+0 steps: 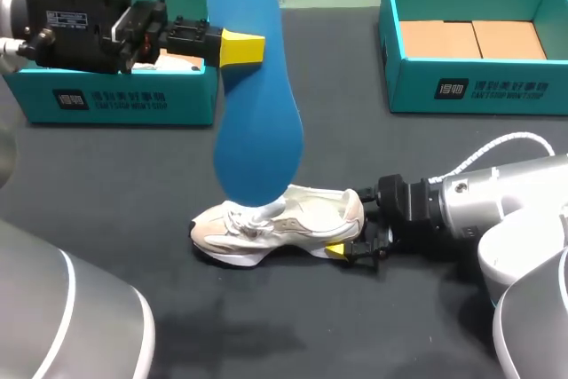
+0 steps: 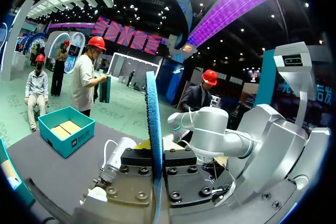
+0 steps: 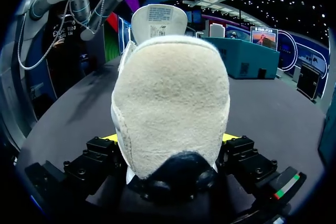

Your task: Take the shoe out of the shoebox, open the shoe tongue, remove and reinsert the insole, then place the shoe into the shoebox

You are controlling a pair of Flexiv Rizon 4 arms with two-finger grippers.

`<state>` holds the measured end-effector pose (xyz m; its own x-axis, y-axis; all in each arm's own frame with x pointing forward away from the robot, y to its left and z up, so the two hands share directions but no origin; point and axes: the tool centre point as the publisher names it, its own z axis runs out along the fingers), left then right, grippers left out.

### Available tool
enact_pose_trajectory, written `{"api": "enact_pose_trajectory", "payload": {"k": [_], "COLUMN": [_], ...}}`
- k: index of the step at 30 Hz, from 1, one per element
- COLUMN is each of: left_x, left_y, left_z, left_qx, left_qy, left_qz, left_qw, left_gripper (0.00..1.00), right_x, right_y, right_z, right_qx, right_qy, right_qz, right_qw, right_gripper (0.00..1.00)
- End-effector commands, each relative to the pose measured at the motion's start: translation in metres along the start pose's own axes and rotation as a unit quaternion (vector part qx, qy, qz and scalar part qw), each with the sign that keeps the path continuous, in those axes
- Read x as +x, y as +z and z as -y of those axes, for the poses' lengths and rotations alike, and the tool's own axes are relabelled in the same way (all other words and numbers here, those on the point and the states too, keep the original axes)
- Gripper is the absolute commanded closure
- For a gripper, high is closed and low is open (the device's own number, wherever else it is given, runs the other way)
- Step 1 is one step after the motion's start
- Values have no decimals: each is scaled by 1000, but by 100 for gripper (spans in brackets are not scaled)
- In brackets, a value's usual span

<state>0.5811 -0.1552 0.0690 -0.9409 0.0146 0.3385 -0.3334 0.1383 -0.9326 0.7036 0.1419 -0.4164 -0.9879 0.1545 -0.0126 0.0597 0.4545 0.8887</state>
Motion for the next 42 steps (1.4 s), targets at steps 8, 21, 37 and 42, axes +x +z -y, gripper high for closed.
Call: {"api": "enact_pose_trajectory", "payload": {"k": [8,21,37,42], "left_x": [0,0,0,0], "left_y": [1,1,1,1], "left_z": [0,0,0,0], "left_qx": [0,0,0,0], "left_qy": [0,0,0,0], "left_qz": [0,0,0,0], "left_qw": [1000,1000,1000,1000], "left_gripper": [100,100,100,100], "right_x": [5,7,9,4], "right_y": [-26,-48,-52,-49], "right_z": [-1,-11,-23,-30], "right_qx": [74,287,427,466], "right_qy": [-4,19,64,79], "right_qz": [6,0,9,0], "right_qw": [997,958,902,881], "right_gripper": [0,0,0,0]}}
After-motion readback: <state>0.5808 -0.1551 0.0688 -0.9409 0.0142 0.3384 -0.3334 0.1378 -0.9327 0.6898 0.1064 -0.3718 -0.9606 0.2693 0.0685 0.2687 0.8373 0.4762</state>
